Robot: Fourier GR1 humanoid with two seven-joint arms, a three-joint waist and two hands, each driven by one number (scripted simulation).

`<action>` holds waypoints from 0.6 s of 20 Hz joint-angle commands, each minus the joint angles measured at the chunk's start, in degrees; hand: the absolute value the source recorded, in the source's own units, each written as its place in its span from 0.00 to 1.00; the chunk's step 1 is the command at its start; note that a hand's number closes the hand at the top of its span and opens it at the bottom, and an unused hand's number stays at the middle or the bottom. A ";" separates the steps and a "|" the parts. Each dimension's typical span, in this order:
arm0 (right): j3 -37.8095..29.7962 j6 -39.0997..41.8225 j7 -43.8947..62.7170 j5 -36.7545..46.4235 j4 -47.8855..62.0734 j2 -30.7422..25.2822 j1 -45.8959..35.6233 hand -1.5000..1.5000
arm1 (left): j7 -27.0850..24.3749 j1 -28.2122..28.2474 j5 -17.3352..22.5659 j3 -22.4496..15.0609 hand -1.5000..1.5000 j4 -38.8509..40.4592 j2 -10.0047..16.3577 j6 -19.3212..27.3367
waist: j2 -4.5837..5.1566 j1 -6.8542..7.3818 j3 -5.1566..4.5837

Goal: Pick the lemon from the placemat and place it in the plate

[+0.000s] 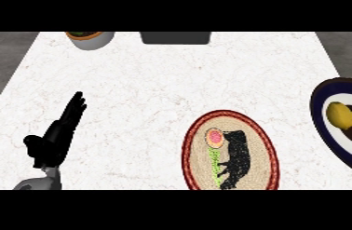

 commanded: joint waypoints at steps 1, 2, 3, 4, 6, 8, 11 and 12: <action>-0.69 -0.71 -0.86 -1.89 8.81 0.19 -5.12 0.00 | -4.25 -0.59 0.67 2.11 0.50 5.19 1.94 -2.78 | 0.09 0.00 0.00; 0.02 -3.62 -2.13 -1.86 8.07 2.65 -6.36 0.00 | -0.58 -0.62 0.54 1.22 0.50 0.91 0.73 -1.26 | 0.02 0.07 0.02; -2.77 -0.02 -2.59 -5.83 7.11 0.86 -4.73 0.00 | -3.91 -1.84 -0.84 1.20 0.50 5.12 -0.48 0.24 | 0.01 -0.33 0.00; -4.09 0.00 -4.73 -7.54 8.34 0.49 -5.82 0.00 | -1.27 -3.36 -0.20 1.33 0.50 4.36 -0.28 0.08 | 0.02 -0.31 0.01; -8.29 -1.38 -5.37 -12.26 4.30 2.75 -4.69 0.00 | -3.21 -0.41 -0.40 1.59 0.50 3.07 1.17 -0.94 | -0.15 -0.63 0.02; -10.78 -0.60 -6.81 -15.97 7.50 2.71 -6.61 0.00 | -1.58 -0.78 -0.33 1.36 0.50 2.24 -0.08 0.26 | -0.09 -0.33 0.05; -17.00 5.52 -10.45 -24.03 11.41 -0.50 -5.93 0.00 | 0.39 -1.68 -0.05 1.07 0.50 1.22 -0.35 0.24 | -0.09 -0.52 0.10; -17.97 8.25 -10.85 -26.26 12.89 -0.43 -4.84 0.00 | -2.24 -2.90 0.15 2.37 0.50 5.81 0.75 -0.81 | 0.03 -0.89 0.06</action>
